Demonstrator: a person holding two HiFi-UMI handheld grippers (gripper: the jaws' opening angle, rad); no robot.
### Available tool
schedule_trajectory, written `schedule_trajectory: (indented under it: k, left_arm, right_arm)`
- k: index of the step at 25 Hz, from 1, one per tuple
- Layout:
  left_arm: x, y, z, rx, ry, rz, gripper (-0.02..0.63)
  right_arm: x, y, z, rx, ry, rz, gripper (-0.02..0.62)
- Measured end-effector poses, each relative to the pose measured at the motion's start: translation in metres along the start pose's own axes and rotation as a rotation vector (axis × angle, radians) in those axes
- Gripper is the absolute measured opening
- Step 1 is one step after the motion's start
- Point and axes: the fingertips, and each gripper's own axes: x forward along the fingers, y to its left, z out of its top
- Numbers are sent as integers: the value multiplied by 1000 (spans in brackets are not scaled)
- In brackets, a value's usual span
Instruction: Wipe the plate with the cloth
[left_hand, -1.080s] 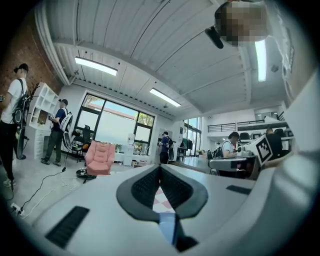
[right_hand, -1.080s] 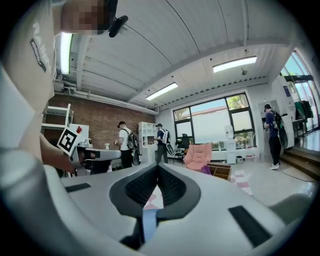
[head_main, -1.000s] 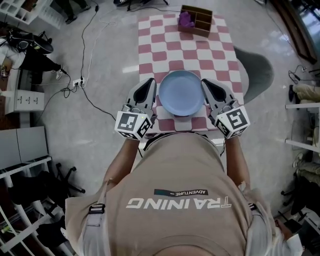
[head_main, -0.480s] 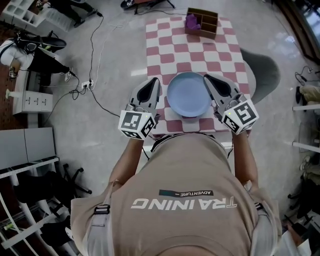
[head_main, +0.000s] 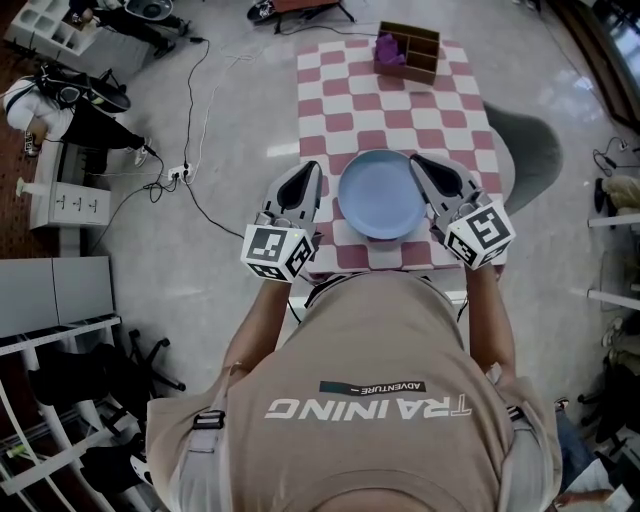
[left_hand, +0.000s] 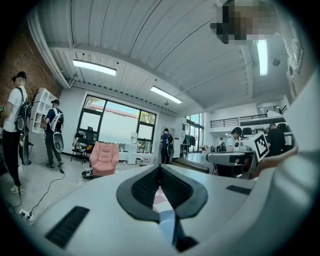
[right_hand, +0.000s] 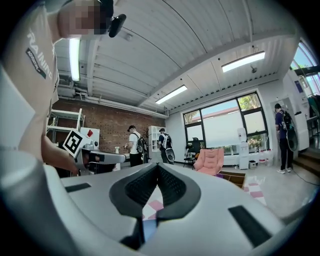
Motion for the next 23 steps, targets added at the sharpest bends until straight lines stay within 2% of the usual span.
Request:
schedule_trajectory:
  k: [23]
  left_arm:
    - [3, 7, -25, -23, 41, 17, 12]
  right_arm:
    - [5, 5, -17, -18, 53, 29, 17]
